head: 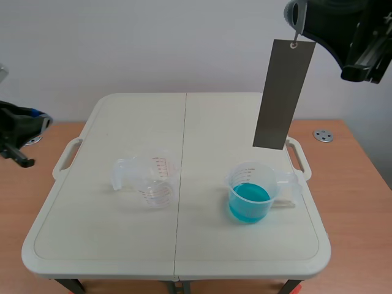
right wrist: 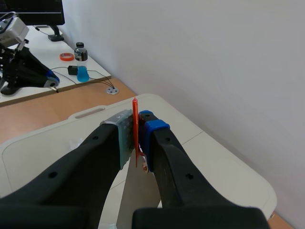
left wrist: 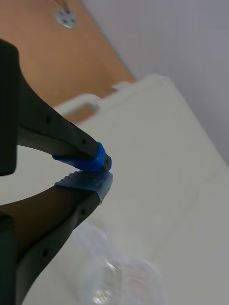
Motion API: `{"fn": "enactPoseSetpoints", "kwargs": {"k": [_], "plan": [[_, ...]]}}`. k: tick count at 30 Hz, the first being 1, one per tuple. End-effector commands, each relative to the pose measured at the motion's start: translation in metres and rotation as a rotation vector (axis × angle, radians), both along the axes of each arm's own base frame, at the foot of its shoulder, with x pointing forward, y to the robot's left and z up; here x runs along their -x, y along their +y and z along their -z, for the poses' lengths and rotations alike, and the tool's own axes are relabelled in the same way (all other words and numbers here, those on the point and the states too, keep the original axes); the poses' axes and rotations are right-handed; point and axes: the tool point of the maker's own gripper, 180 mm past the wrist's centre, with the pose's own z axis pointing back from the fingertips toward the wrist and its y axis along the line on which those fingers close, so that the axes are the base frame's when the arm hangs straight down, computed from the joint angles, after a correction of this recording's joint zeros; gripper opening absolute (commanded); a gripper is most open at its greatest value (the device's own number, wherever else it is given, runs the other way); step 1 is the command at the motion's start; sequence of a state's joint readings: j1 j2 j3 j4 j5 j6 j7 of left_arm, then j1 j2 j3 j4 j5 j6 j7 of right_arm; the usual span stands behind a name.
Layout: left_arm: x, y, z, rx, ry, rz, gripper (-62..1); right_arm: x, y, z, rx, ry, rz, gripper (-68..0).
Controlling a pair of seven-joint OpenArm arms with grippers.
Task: Hold the metal plate by the orange handle, dip it into the blue solution, take it out and point at it, then put the plate back in the beaker on the left.
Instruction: 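Point at the plate with the left hand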
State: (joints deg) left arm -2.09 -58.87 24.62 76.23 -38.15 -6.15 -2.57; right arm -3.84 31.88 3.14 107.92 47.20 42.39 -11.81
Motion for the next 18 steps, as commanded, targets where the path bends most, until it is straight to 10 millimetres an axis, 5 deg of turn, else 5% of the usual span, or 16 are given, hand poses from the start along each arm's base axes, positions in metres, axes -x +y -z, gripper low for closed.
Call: {"fn": "enactPoseSetpoints", "kwargs": {"k": [1,10,18], "plan": [[0.009,0.01,0.004,-0.015,0.012,-0.019,-58.0,0.0,0.0,-0.006,-0.028,-0.015,-0.011,-66.2],[0.085,0.085,0.063,-0.219,0.195,-0.214,-58.0,-0.003,0.004,0.011,-0.049,0.042,-0.017,-66.2],[0.18,0.096,0.124,-0.278,0.431,-0.221,-58.0,-0.004,0.008,0.025,-0.051,0.077,-0.025,-66.2]]}}
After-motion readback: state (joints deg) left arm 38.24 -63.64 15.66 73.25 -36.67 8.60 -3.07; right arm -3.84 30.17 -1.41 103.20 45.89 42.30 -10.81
